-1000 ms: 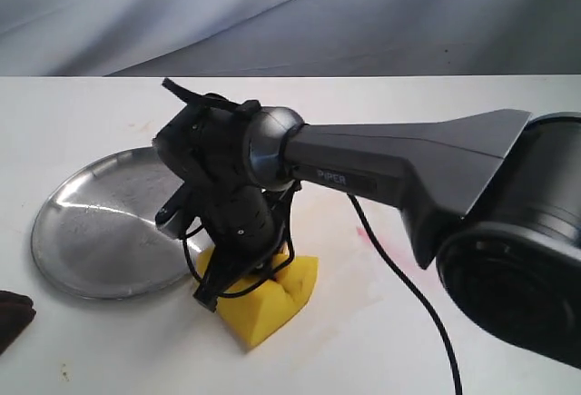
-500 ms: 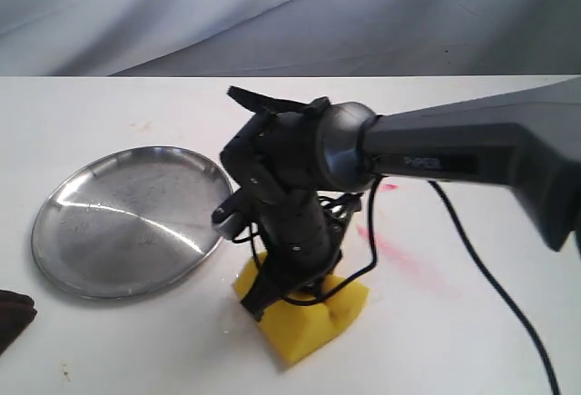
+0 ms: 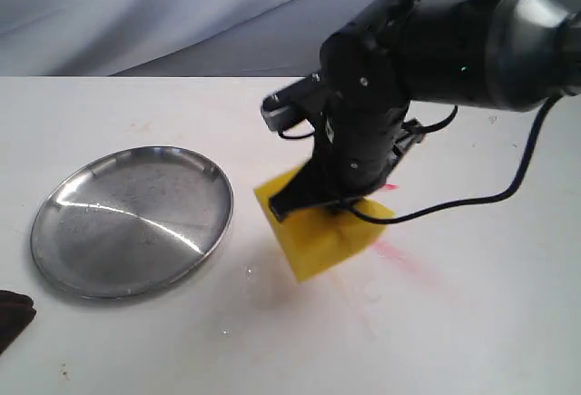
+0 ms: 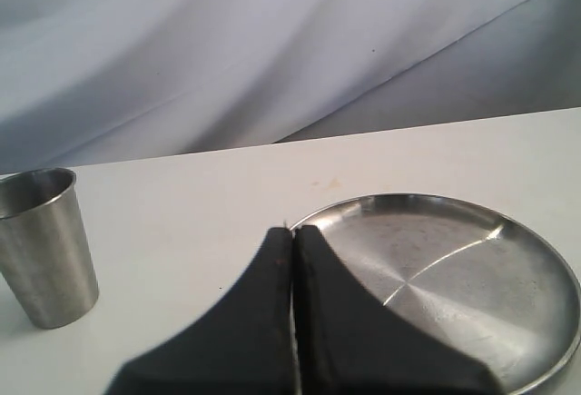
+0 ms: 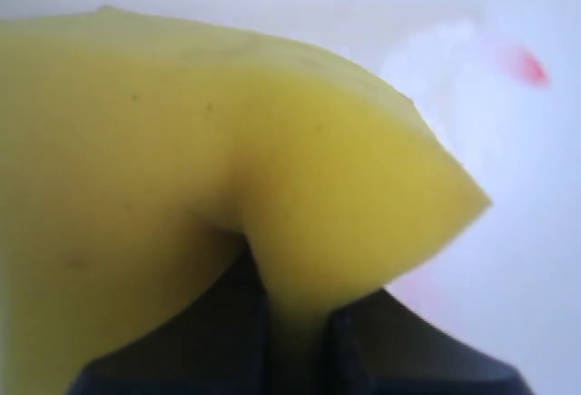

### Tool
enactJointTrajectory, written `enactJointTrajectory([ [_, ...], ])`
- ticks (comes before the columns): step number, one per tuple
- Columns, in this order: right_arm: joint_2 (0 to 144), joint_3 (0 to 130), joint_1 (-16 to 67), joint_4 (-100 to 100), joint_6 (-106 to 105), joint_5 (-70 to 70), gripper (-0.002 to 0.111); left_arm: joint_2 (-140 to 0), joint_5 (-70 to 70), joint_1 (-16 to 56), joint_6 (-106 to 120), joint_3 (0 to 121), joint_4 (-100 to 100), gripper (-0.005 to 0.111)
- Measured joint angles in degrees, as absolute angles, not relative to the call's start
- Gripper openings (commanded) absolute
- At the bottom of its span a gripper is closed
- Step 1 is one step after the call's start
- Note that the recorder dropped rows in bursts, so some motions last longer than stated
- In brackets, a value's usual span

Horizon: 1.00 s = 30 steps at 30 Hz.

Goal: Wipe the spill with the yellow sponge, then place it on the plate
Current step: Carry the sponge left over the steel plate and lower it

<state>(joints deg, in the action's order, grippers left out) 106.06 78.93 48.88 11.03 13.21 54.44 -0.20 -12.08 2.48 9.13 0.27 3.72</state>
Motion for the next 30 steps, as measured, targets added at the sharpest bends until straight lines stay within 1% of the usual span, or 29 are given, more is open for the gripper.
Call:
enactJointTrajectory([
  [3, 103.54, 78.93, 48.88, 2.51, 9.69, 44.04, 0.000, -0.20, -12.08, 2.48, 9.13, 0.27, 3.72, 0.000],
  [6, 102.83, 78.93, 48.88, -9.51, 1.54, 34.12, 0.000, -0.20, -12.08, 2.48, 9.13, 0.27, 3.72, 0.000],
  [9, 103.48, 79.70, 48.88, -20.93, -6.94, 28.20, 0.000, -0.20, -12.08, 2.48, 9.13, 0.27, 3.72, 0.000],
  [15, 110.37, 89.62, 48.88, -26.78, -12.22, 28.12, 0.000, -0.20, -12.08, 2.48, 9.13, 0.27, 3.72, 0.000],
  [25, 127.98, 106.90, 48.88, -29.15, -12.72, 38.42, 0.000, -0.20, -12.08, 2.48, 9.13, 0.27, 3.72, 0.000],
  [27, 131.26, 109.81, 48.88, -30.57, -12.72, 40.02, 0.008, -0.20, -12.08, 2.48, 9.13, 0.27, 3.72, 0.000],
  [28, 132.15, 110.40, 48.88, -31.13, -12.72, 40.29, 0.020, -0.20, -12.08, 2.48, 9.13, 0.27, 3.72, 0.000],
  [29, 133.38, 111.40, 48.88, -32.34, -12.72, 40.85, 0.030, -0.20, -12.08, 2.48, 9.13, 0.27, 3.72, 0.000],
  [30, 134.01, 111.91, 48.88, -33.07, -12.83, 41.16, 0.043, -0.20, -12.08, 2.48, 9.13, 0.27, 3.72, 0.000],
])
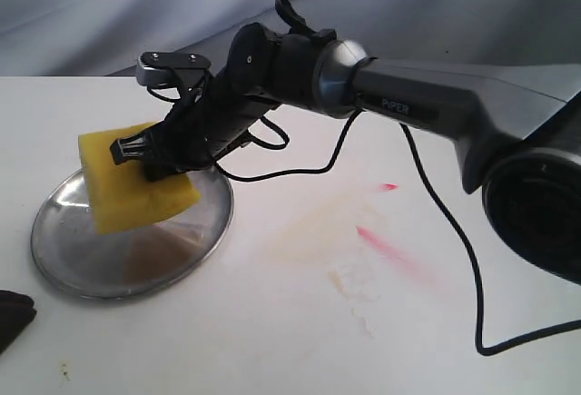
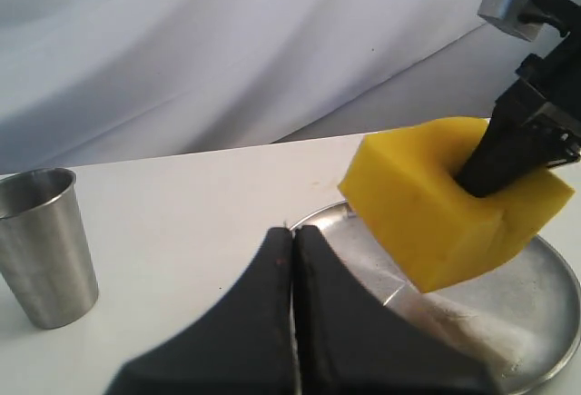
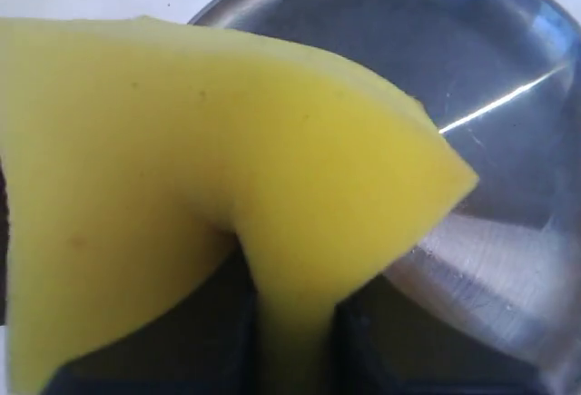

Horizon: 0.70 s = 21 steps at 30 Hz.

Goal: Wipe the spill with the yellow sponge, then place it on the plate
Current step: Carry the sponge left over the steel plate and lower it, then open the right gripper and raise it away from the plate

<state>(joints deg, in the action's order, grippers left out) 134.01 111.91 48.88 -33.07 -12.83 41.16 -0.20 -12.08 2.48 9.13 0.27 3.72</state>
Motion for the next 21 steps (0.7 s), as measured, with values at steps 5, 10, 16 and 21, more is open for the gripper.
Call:
enactJointTrajectory([
  [5, 134.82, 112.30, 48.88, -36.48, -14.44, 42.49, 0.067, -0.20, -12.08, 2.48, 9.13, 0.27, 3.72, 0.000],
  [10, 134.82, 112.40, 48.88, -36.53, -14.44, 45.43, 0.064, -0.20, -12.08, 2.48, 9.13, 0.27, 3.72, 0.000],
  [16, 126.44, 109.91, 48.88, -8.12, 4.00, 47.89, 0.015, -0.20, -12.08, 2.48, 9.13, 0.27, 3.72, 0.000],
  [21, 115.39, 95.72, 48.65, 4.72, 11.86, 45.55, 0.000, -0.20, -12.08, 2.48, 9.13, 0.27, 3.72, 0.000],
])
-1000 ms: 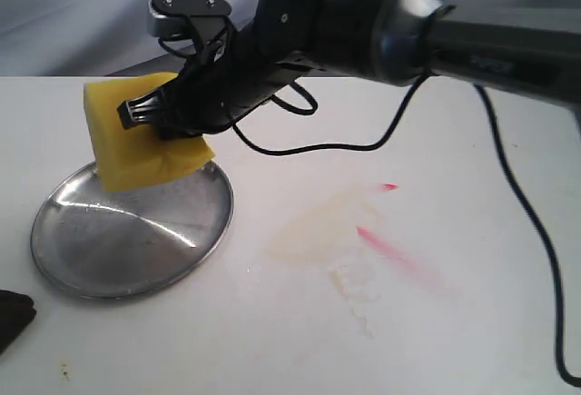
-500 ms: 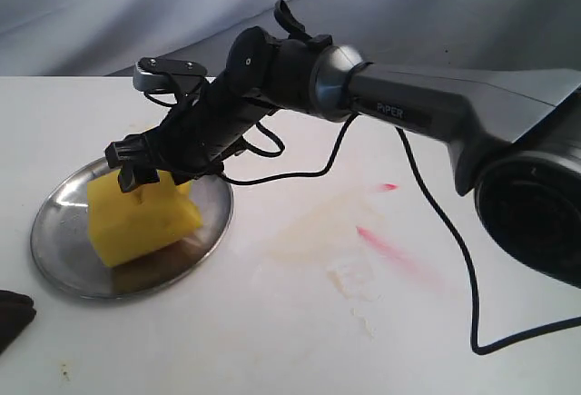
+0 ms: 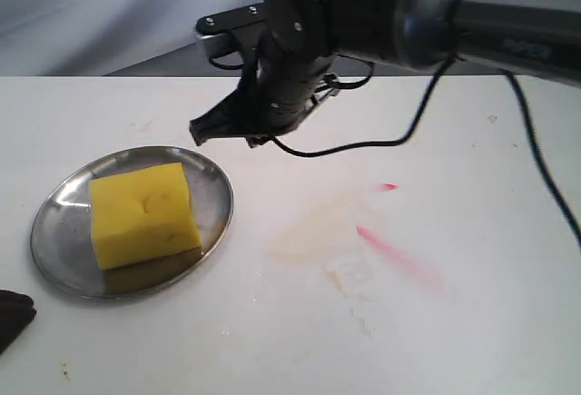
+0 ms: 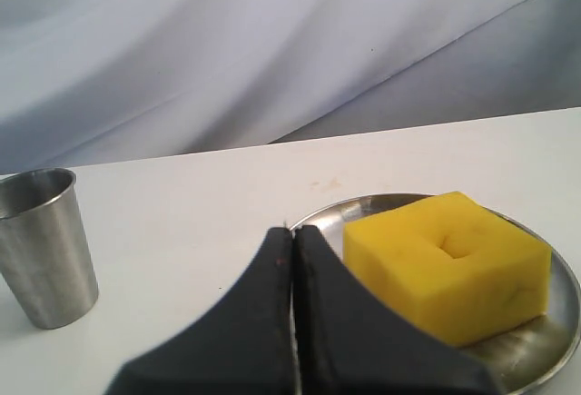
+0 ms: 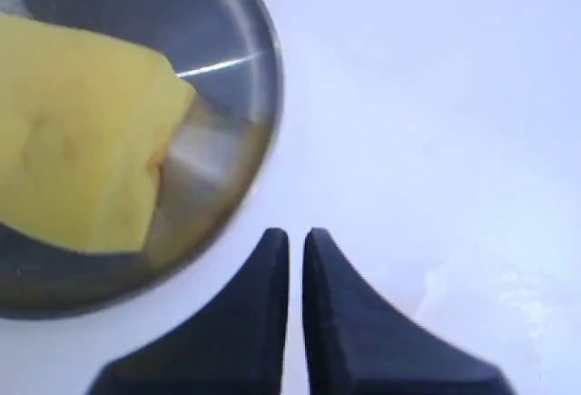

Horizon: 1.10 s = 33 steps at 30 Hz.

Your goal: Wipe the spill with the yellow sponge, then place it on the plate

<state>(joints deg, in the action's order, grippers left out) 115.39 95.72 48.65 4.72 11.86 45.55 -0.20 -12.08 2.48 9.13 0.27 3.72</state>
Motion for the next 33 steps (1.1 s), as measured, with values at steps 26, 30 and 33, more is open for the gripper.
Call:
enactJointTrajectory([
  [26, 62.39, 26.49, 33.33, 0.78, 22.08, 0.42, 0.000, -0.20, -12.08, 2.48, 9.13, 0.27, 3.72, 0.000],
  [30, 54.53, 17.84, 27.19, -1.41, 16.08, -5.77, 0.000, -0.20, -12.08, 2.48, 9.13, 0.27, 3.72, 0.000],
  [33, 47.85, 12.58, 22.12, -1.81, 13.50, -7.75, 0.000, -0.20, -12.08, 2.48, 9.13, 0.27, 3.72, 0.000],
])
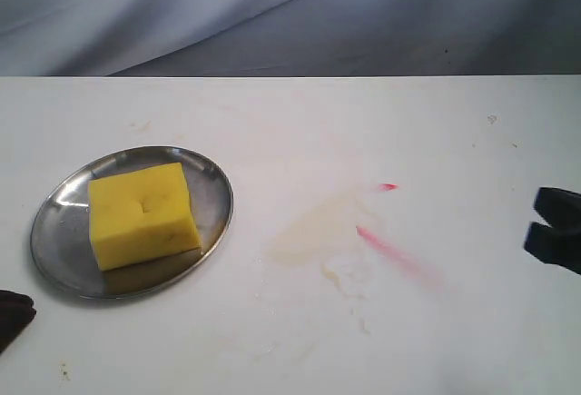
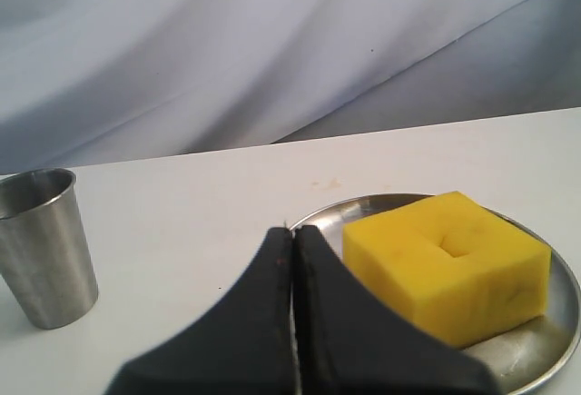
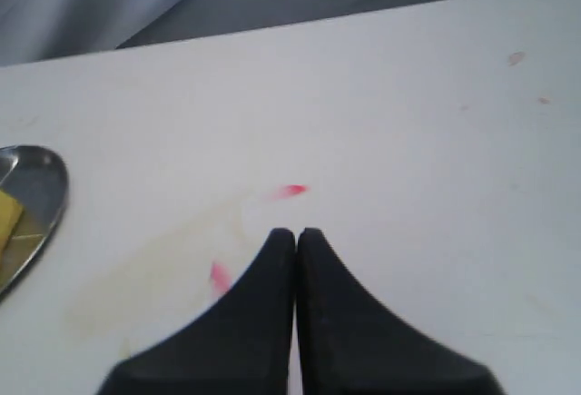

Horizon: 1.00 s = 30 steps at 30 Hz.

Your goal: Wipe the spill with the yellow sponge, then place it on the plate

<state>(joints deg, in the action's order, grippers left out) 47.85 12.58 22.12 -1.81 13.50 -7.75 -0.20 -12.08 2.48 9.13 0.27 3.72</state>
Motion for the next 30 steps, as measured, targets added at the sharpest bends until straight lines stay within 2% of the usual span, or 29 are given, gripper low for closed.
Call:
enactJointTrajectory([
  [9, 25.13, 1.89, 9.58, -1.70, 8.19, -8.67, 0.000, -0.20, -12.08, 2.48, 9.13, 0.27, 3.72, 0.000],
  [30, 0.38, 0.21, 5.77, -1.38, 1.66, 1.40, 0.000, -0.20, -12.08, 2.48, 9.13, 0.27, 3.72, 0.000],
])
